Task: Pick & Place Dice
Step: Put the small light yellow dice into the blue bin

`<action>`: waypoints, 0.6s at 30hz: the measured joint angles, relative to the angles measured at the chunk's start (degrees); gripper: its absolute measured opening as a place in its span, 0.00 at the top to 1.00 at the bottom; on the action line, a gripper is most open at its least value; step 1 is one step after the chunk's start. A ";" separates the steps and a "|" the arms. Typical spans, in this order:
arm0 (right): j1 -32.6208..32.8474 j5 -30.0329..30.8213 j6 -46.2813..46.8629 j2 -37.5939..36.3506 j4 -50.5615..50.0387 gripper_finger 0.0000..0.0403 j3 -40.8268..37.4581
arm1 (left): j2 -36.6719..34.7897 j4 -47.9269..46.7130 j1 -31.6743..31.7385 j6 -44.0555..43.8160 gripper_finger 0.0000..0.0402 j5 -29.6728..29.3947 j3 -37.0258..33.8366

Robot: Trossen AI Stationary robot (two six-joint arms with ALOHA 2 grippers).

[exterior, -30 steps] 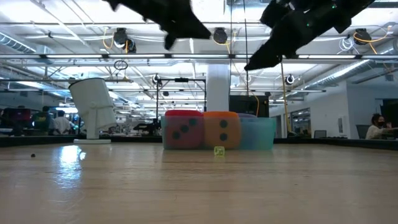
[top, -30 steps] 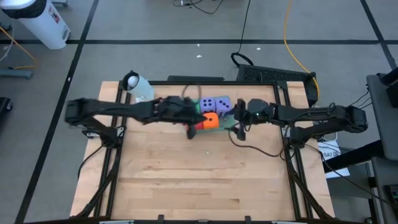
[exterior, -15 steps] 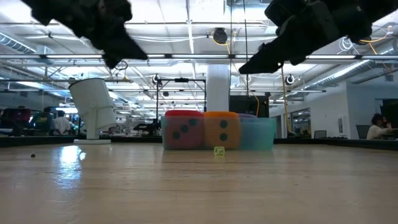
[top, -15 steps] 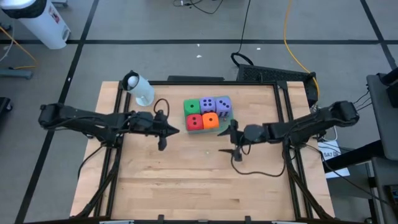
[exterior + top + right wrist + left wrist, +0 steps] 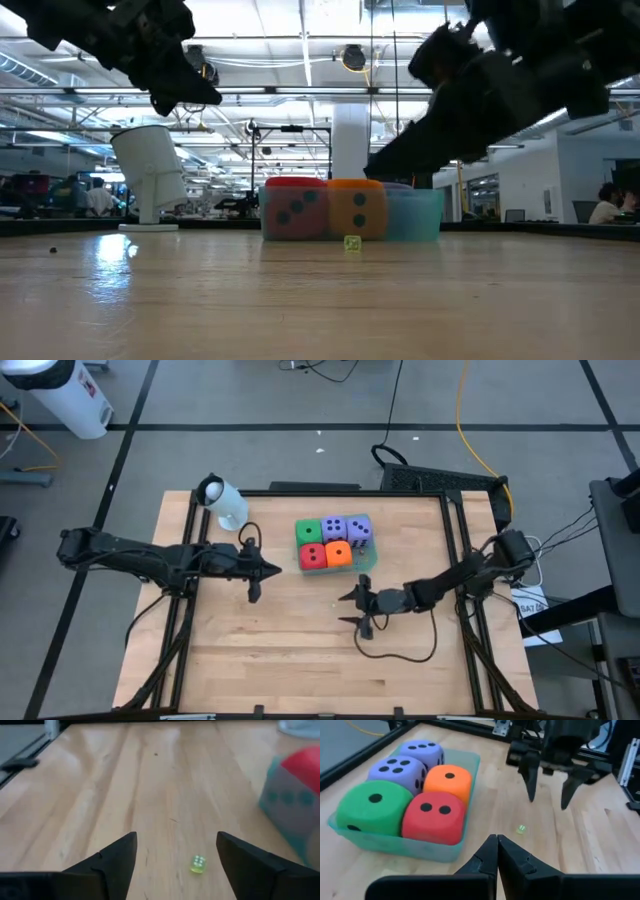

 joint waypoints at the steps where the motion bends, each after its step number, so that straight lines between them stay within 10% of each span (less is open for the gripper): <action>1: 0.00 0.69 1.43 1.42 1.57 0.36 0.01 | -0.33 -0.18 -0.12 0.24 0.95 -0.66 0.00; 18: 3.34 14.02 5.20 15.62 15.05 0.37 0.09 | -2.48 0.27 -0.44 1.73 0.95 -2.14 0.02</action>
